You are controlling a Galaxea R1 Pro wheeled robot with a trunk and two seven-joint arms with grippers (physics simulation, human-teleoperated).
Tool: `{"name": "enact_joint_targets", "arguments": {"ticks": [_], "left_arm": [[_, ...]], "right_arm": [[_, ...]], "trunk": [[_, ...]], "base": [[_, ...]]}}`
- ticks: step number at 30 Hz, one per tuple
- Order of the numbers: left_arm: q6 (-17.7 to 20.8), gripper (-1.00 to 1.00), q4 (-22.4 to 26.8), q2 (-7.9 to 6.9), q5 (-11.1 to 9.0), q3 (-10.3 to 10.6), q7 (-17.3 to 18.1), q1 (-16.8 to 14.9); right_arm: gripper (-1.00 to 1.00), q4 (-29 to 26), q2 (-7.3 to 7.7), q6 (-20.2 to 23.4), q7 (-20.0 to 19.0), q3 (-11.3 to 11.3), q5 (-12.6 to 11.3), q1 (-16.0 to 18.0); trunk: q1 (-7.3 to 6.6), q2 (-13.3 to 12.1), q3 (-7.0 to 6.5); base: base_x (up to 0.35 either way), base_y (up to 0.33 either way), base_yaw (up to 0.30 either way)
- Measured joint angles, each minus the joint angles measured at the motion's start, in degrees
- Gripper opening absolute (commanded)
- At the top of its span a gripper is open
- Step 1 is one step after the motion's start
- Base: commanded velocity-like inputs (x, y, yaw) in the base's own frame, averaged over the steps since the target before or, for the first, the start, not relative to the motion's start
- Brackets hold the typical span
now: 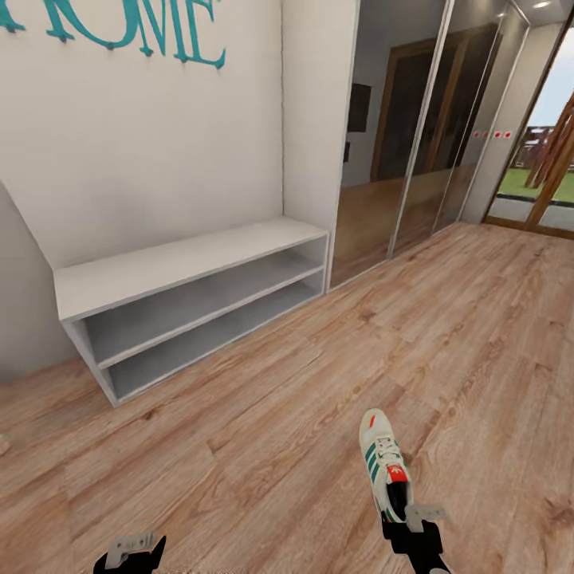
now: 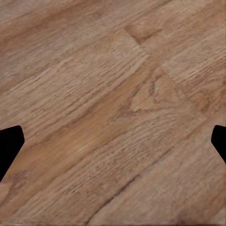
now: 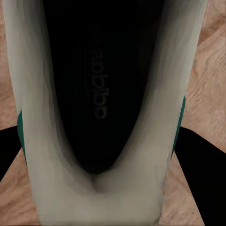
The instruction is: Pick up the two gym shoes and the two sandals from the corridor floor and place them onto the hallstand (shoe rack) in the corridor, making sure they are on the rack and not on the floor. Arrange them so the two gym shoes are next to each other and the two sandals are next to each other.
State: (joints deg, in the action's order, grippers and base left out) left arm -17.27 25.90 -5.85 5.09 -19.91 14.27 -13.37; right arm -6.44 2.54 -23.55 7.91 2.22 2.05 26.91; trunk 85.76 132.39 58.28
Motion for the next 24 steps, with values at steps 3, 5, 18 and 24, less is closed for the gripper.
{"name": "enact_joint_targets", "arguments": {"ticks": [3,5,18,24], "left_arm": [[0.00,1.00,0.01,0.00,0.00,0.00,0.01,0.01],[0.00,1.00,0.01,0.00,0.00,0.00,0.01,0.01],[0.00,1.00,0.04,0.18,0.00,0.00,0.01,-0.02],[0.01,1.00,0.06,0.26,0.00,0.00,0.01,-0.01]], "right_arm": [[-1.00,0.00,0.02,0.00,0.03,-0.02,-0.02,0.00],[-1.00,0.00,0.01,0.00,0.02,0.00,-0.04,0.00],[-1.00,-0.12,0.56,-0.08,-0.02,-0.17,0.00,-0.04],[-1.00,-0.10,0.62,-0.05,-0.15,-0.09,0.14,-0.04]], "trunk": [[0.00,0.00,0.11],[0.00,0.00,0.19],[0.02,0.00,0.35],[0.02,0.00,0.35]], "base": [[0.000,0.000,0.274],[0.000,0.000,0.262],[-0.039,0.018,0.058],[-0.211,0.199,0.001]]}}
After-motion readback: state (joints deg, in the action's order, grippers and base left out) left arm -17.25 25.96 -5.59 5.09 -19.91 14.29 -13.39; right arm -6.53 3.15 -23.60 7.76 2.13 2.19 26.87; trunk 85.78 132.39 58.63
